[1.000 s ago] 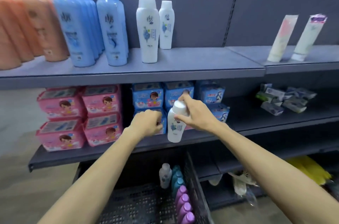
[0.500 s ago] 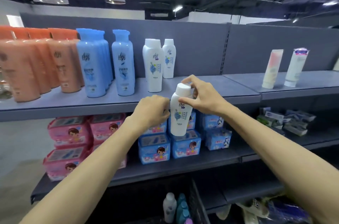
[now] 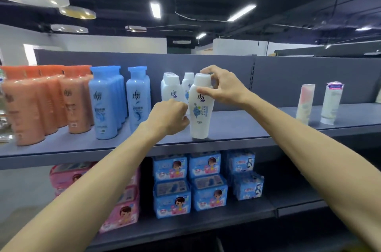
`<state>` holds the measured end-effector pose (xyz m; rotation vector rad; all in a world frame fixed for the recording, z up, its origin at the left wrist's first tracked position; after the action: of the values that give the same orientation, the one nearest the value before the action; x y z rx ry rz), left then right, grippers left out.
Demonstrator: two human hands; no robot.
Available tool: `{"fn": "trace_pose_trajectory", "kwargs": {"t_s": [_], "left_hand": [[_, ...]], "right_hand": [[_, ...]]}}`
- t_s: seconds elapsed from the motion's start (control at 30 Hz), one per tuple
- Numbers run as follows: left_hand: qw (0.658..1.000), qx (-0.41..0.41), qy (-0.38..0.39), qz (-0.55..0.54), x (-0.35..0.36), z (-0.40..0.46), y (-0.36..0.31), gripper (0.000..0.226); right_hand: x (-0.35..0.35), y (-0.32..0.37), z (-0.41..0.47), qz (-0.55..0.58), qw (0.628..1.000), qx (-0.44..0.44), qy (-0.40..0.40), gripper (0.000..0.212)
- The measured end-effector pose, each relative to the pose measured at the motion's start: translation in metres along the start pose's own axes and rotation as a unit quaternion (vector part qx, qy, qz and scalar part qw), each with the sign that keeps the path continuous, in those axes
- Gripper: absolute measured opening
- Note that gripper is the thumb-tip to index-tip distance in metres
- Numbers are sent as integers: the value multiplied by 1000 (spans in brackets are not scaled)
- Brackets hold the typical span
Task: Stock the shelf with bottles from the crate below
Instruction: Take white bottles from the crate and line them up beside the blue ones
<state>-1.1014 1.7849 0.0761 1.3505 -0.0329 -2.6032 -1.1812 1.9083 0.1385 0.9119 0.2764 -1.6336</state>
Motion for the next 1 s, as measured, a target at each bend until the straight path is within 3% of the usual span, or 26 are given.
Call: {"fn": "trace_pose_trajectory", "kwargs": {"t_s": [0.43,0.6,1.0], "left_hand": [[1000,-4,20,-17,38,8,4,19],[999,-3,23,-38,50,6,-3,18],[995,-49,-3,-85,77,13,-21,16]], "right_hand": [[66,-65,-28,126,982,133,57,49],[100,-77,-52,103,978,143,111,64],[114,-120,-26,95,977,161,99,52]]}}
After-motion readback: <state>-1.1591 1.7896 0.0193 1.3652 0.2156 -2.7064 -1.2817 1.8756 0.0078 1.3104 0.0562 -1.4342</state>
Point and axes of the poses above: each hand's wrist, its own z-axis towards the middle knuckle, its own x-axis out of the palm, y = z × x, the point moved 8 cm from there along z, towards the middle knuckle, and after that the axes turned 5 degrees about -x, right-handed, at the moved point
